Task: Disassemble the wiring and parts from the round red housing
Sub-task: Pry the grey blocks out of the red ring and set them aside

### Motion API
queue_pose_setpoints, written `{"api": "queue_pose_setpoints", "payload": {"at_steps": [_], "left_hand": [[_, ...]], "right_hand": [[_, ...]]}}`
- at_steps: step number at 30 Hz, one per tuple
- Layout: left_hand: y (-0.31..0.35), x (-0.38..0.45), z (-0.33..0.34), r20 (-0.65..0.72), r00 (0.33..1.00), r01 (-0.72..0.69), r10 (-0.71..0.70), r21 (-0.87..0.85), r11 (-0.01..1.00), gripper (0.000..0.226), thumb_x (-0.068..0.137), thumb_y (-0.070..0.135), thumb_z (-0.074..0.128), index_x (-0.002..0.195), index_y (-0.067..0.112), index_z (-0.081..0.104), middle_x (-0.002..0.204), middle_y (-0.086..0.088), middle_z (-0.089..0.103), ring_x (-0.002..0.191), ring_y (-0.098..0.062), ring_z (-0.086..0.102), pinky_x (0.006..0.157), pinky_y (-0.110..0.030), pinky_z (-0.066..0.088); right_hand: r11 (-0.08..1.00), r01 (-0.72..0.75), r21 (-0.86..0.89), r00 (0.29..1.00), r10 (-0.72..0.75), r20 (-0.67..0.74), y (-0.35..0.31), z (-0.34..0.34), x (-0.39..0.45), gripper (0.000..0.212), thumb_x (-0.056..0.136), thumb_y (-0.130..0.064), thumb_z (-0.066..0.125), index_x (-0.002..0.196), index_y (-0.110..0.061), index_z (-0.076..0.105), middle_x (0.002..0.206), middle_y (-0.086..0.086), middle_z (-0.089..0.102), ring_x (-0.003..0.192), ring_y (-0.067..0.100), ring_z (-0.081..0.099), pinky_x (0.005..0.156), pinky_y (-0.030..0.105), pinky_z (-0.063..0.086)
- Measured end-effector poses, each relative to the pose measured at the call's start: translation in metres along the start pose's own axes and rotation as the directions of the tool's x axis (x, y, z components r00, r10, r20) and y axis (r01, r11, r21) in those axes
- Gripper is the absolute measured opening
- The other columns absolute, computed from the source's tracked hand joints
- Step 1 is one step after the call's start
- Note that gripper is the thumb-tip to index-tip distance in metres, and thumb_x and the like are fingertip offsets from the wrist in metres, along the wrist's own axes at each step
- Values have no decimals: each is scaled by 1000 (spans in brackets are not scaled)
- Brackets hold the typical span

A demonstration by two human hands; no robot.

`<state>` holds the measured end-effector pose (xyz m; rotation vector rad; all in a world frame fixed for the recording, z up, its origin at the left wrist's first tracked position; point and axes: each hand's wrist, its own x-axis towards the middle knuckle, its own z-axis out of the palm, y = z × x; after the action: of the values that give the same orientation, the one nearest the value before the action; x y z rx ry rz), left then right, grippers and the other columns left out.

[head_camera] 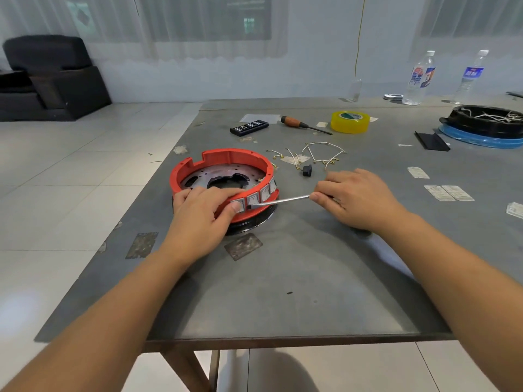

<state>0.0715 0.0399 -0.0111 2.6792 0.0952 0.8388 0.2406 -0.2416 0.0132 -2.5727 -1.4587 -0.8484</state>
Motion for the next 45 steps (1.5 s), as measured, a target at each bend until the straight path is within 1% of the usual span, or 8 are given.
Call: {"api": "queue_pose_setpoints", "payload": {"at_steps": [5,7,11,20,28,35,40,45], "left_hand": [[-1,-9,9,-105,994,-25,27,16,1000,39,107,34,41,136,34,68,113,15,70,107,-15,53,99,-33,22],[-1,-9,10,-108,994,-21,23,20,1000,39,107,34,41,135,33,68,112,15,70,107,-16,54,100,-32,21],[-2,-11,10,-112,994,4,1,45,999,42,107,38,39,138,32,67,113,15,71,108,-17,55,99,-33,22],[-2,-12,10,-124,991,48,-42,46,998,41,107,36,45,140,28,68,116,11,74,109,-19,58,99,-34,23],[1,-11,9,-110,992,70,-63,54,996,44,109,35,39,142,26,66,117,9,73,109,-19,57,102,-37,24],[5,-9,11,-141,988,71,-63,47,996,43,108,32,40,137,22,69,101,7,65,104,-23,55,95,-30,18],[3,-8,11,-138,990,45,-40,38,998,41,108,30,41,134,20,70,97,11,54,102,-24,53,92,-29,16],[0,-9,12,-125,992,17,-14,20,1000,41,109,31,40,135,22,71,96,11,56,99,-14,44,92,-29,16]], "right_hand": [[988,-33,-151,996,20,-86,-6,15,-15,52,107,-54,28,84,-25,65,72,-3,58,67,28,59,60,32,25],[982,-65,-179,993,47,-107,-9,16,-17,54,107,-55,25,83,-25,63,71,-3,56,65,27,58,58,33,29],[972,-104,-212,986,73,-150,-15,17,-22,53,108,-54,29,82,-24,65,69,-2,56,63,28,57,58,35,35],[965,-171,-199,960,118,-255,-27,19,-23,49,108,-51,37,79,-23,65,66,0,56,61,30,58,55,35,36],[947,-139,-289,937,31,-348,-31,16,-22,44,107,-48,45,75,-22,61,67,2,57,56,30,53,55,35,30],[936,-144,-320,926,13,-378,-34,16,-23,43,107,-48,47,75,-22,61,67,2,57,54,29,51,56,34,25],[957,-118,-266,946,27,-323,-29,20,-21,46,108,-49,42,77,-22,62,69,2,58,58,30,55,55,35,32],[971,-93,-221,958,27,-284,-23,23,-16,51,109,-50,35,80,-21,65,71,2,58,60,30,55,56,35,32]]}}
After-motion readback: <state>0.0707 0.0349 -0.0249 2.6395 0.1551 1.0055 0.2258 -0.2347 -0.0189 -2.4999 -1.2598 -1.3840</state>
